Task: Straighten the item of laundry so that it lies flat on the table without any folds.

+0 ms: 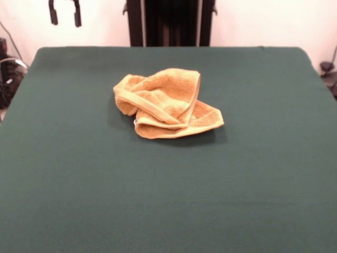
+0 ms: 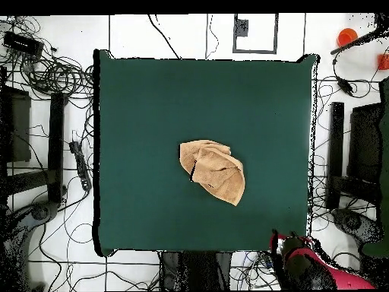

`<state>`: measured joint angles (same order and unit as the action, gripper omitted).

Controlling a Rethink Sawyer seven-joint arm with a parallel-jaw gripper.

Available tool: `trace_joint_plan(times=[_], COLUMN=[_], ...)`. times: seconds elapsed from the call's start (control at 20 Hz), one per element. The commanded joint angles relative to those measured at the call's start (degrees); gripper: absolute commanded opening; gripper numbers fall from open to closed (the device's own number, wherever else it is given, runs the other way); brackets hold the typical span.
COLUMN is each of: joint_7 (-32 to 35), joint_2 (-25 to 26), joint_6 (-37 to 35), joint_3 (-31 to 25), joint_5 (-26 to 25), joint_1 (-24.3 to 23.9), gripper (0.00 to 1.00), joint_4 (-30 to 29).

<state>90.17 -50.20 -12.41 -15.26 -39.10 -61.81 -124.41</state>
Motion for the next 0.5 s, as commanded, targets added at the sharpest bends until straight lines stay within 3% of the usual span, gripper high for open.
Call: trace_joint_plan(times=[0.05, 0.5], joint_7=[8.6, 9.8], joint_2=[3.8, 4.6], joint_6=[3.1, 4.3], joint_3=[-0.2, 1.2], joint_5=[0.9, 1.6], joint_1=[4.5, 7.5], gripper=[1.00, 1.00], joint_4=[-2.1, -1.8])
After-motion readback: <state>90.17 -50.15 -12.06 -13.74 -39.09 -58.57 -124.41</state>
